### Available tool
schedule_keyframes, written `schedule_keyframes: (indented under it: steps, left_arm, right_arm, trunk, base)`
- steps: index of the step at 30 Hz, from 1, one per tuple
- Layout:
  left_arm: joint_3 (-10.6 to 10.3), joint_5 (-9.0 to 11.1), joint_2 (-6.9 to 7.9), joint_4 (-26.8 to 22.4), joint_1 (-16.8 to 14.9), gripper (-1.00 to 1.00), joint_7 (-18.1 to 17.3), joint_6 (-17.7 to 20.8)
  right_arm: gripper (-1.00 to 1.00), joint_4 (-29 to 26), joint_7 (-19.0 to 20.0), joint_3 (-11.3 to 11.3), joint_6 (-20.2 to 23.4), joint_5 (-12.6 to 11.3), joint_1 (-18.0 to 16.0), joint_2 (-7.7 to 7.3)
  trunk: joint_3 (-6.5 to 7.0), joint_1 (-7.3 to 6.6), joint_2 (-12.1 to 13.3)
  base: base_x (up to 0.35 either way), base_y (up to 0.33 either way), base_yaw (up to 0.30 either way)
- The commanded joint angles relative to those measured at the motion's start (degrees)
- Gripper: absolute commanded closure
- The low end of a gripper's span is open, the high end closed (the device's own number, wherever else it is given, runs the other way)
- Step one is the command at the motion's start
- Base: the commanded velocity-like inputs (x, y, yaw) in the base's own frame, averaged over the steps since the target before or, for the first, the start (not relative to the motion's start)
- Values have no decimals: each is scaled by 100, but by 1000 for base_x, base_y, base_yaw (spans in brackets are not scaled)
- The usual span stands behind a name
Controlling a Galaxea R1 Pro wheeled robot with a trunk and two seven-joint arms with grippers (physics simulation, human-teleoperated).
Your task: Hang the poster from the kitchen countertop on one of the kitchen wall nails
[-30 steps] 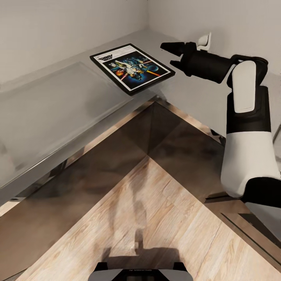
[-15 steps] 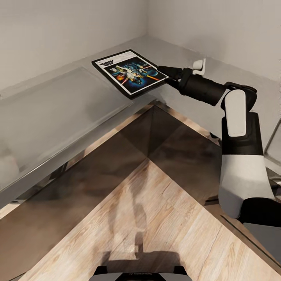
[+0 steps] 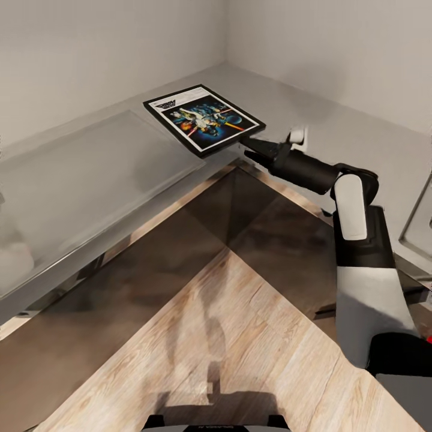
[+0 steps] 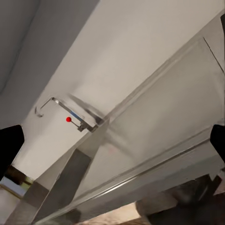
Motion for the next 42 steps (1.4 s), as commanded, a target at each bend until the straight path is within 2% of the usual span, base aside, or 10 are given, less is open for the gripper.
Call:
schedule_keyframes:
  steps: [1,10,20,23,24,30,32,37,40,42]
  left_arm:
    - [2,21,4,-5,3,-100,-50,-2]
    - [3,28,18,-13,3,-100,-181,-4]
    - [2,29,28,-14,3,-100,-193,-4]
    - [2,29,28,-14,3,-100,-193,-4]
    - [0,29,28,-14,3,-100,-194,-5]
    - [-5,29,28,-14,3,-100,-204,-4]
    - [-13,30,28,-14,3,-100,-358,-4]
    - [-30,29,25,-77,3,-100,-618,3]
    - [-32,40,34,-417,3,-100,-694,41]
    - [-32,47,35,-588,3,-100,-707,55]
  right_arm:
    - [-100,-17,88,-6,27,16,91,-1]
    - [-100,-300,625,-2,20,41,1031,-36]
    - [-100,-355,829,-7,-1,74,2115,-285]
    - [-100,-344,828,-7,-17,84,2377,-403]
    - [-100,-328,827,-7,-50,88,2571,-553]
    - [-100,-126,827,-8,-389,93,3128,-876]
    - [-100,62,834,-8,-676,121,3577,-1070]
    - [-100,247,1064,-14,-1071,362,4229,-1255]
    - [-100,656,1715,-52,-1741,911,4695,-1391]
    - [-100,979,2048,-94,-1984,1095,4785,-1430]
  trunk:
    - [8,1,-2]
    - [94,1,-2]
    - [189,1,-2]
    - [218,1,-2]
    - [227,1,-2]
    - [285,1,-2]
    - [304,1,-2]
    - [351,1,-2]
    - [380,1,-2]
    - [399,1,-2]
  base:
    - [0,0,0]
    - [0,0,0]
    - [0,0,0]
    - [0,0,0]
    - [0,0,0]
    - [0,0,0]
    - [0,0,0]
    - [0,0,0]
    - [0,0,0]
    - [0,0,0]
